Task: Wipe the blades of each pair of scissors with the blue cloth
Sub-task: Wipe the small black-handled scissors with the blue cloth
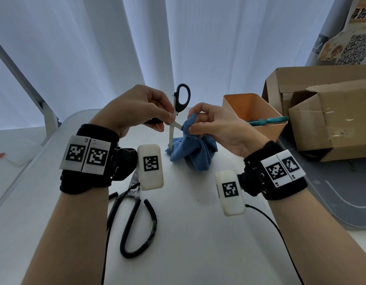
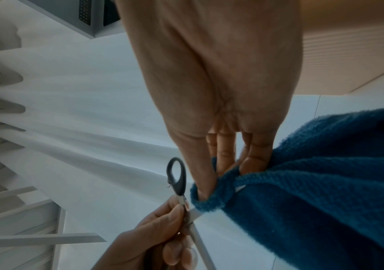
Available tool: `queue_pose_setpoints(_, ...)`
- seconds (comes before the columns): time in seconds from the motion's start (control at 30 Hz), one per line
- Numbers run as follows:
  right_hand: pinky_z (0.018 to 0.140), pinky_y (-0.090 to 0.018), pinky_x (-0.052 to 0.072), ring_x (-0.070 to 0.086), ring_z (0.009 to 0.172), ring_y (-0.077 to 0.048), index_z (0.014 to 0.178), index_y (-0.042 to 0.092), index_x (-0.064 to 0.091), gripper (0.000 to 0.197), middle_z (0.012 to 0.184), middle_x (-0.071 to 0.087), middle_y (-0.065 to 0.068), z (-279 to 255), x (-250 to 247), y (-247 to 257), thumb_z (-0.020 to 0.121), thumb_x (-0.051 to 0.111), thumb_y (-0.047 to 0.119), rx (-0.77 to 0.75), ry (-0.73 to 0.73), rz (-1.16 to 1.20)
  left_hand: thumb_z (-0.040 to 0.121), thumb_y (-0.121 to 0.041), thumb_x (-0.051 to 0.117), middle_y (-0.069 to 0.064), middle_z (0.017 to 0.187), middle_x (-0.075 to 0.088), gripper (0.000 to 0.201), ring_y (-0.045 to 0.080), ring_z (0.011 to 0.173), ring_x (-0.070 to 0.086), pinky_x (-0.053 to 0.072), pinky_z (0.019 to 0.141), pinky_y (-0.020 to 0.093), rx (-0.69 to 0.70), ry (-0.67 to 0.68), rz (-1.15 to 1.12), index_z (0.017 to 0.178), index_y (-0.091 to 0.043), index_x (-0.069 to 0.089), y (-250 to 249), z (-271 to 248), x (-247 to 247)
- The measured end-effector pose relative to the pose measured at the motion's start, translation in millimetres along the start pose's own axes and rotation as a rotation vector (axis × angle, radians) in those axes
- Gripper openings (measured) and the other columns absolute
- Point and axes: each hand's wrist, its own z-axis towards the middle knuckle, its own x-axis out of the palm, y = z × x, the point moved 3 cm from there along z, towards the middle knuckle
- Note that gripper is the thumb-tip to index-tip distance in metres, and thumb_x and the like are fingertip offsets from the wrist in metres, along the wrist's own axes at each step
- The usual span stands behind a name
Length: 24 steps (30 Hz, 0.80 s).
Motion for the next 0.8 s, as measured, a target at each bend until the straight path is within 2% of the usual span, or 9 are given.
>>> queue_pose_setpoints(0.17,0.085,-0.026,0.053,0.064,0.086,-0.02,0.106,0.007,0.06,0.034,0.079,0.068,-0.006,1,-2,0,0.086,0.058,-0.019,-0.014,0.032,0.005,0.084,-0.001,0.073,0.008,0.072,0.074,0.006,0.016,0.06,0.065,0.06,0.068,0.026,-0.008,-0.004,0.003,0.088,-0.004,0.071,2,0,-2)
queue_pose_setpoints(0.33,0.07,-0.022,0.051,0.065,0.076,-0.014,0.105,0.007,0.06,0.026,0.083,0.071,-0.006,0,-11,3,0.087,0.064,-0.012,-0.053,-0.099,0.124,0.083,-0.001,0.073,0.008,0.072,0.073,0.006,0.016,0.059,0.064,0.059,0.066,0.025,-0.014,-0.008,-0.01,0.088,-0.004,0.071,2,-1,-4)
queue_pose_setpoints(0.4,0.068,-0.022,0.051,0.065,0.075,-0.012,0.103,0.008,0.06,0.022,0.084,0.072,-0.004,-1,-10,5,0.089,0.064,-0.007,-0.072,-0.129,0.176,0.083,-0.001,0.073,0.009,0.073,0.074,0.005,0.016,0.059,0.063,0.059,0.066,0.026,-0.016,0.011,0.001,0.088,-0.003,0.071,2,-1,-2)
queue_pose_setpoints(0.57,0.081,-0.031,0.052,0.064,0.09,-0.025,0.105,0.009,0.058,0.023,0.095,0.072,-0.014,-1,6,7,0.088,0.067,-0.005,-0.059,-0.073,0.112,0.084,0.001,0.071,0.003,0.065,0.071,0.005,0.015,0.058,0.064,0.061,0.067,0.027,-0.003,0.031,0.042,0.085,-0.004,0.07,-2,3,7)
queue_pose_setpoints(0.63,0.09,-0.038,0.053,0.064,0.092,-0.029,0.104,0.01,0.058,0.028,0.095,0.071,-0.018,-1,9,7,0.086,0.068,-0.007,-0.052,-0.066,0.098,0.084,0.001,0.071,0.003,0.064,0.071,0.006,0.015,0.058,0.064,0.06,0.067,0.027,-0.002,0.028,0.043,0.085,-0.004,0.07,-2,3,8)
queue_pose_setpoints(0.7,0.098,-0.046,0.05,0.061,0.092,-0.033,0.105,0.01,0.056,0.033,0.096,0.066,-0.024,-2,9,8,0.084,0.066,-0.013,-0.044,-0.046,0.082,0.083,0.001,0.072,0.004,0.066,0.071,0.006,0.016,0.058,0.064,0.06,0.068,0.028,0.001,0.031,0.033,0.085,-0.004,0.07,-2,3,9)
queue_pose_setpoints(0.8,0.097,-0.042,0.05,0.061,0.092,-0.033,0.106,0.011,0.055,0.038,0.098,0.064,-0.028,-4,6,8,0.083,0.062,-0.018,-0.023,-0.005,0.045,0.082,0.0,0.073,0.006,0.068,0.072,0.005,0.017,0.059,0.063,0.06,0.068,0.028,0.006,0.048,0.027,0.085,-0.003,0.071,-4,2,12)
